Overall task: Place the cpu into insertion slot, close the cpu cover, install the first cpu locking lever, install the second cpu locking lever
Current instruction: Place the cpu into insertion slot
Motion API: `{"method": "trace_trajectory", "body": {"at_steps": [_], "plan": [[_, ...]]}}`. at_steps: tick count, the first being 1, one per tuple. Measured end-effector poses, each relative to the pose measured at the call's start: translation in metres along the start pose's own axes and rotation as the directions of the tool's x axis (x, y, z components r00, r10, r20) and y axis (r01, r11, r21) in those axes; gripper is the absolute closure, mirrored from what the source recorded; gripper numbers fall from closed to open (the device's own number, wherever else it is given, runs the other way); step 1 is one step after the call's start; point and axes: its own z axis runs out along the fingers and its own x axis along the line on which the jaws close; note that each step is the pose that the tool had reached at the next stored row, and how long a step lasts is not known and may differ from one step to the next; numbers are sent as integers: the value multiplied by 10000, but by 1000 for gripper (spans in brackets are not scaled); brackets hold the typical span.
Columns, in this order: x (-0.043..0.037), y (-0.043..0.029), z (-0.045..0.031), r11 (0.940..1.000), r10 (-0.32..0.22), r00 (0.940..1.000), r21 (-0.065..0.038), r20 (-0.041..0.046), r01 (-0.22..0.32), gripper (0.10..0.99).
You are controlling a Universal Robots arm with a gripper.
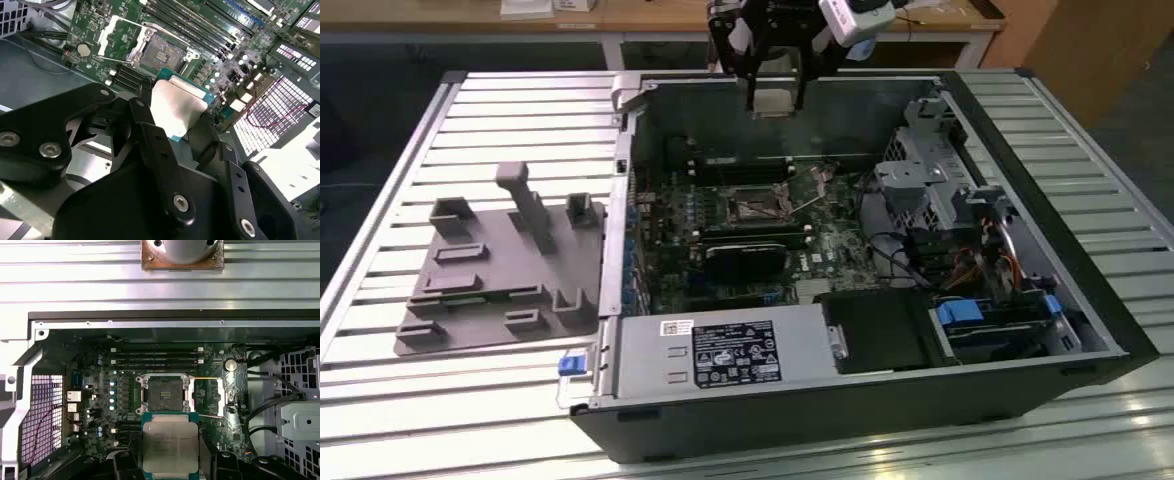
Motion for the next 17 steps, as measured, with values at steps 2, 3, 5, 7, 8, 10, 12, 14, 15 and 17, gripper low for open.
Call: {"method": "trace_trajectory", "body": {"at_steps": [2,3,5,7,8,10,12,14,15,17], "plan": [[0,0,0,10000,0,10000,1,0,0,549],[0,0,0,10000,0,10000,0,0,0,549],[0,0,0,10000,0,10000,1,0,0,549],[0,0,0,10000,0,10000,1,0,0,549],[0,0,0,10000,0,10000,1,0,0,549],[0,0,0,10000,0,10000,2,-1,0,549],[0,0,5,10000,0,10000,2,0,0,549],[0,-2,21,10000,0,10000,2,0,0,549],[-1,-3,31,10000,0,10000,2,0,0,549],[-1,-5,55,10000,0,10000,3,0,0,549]]}}
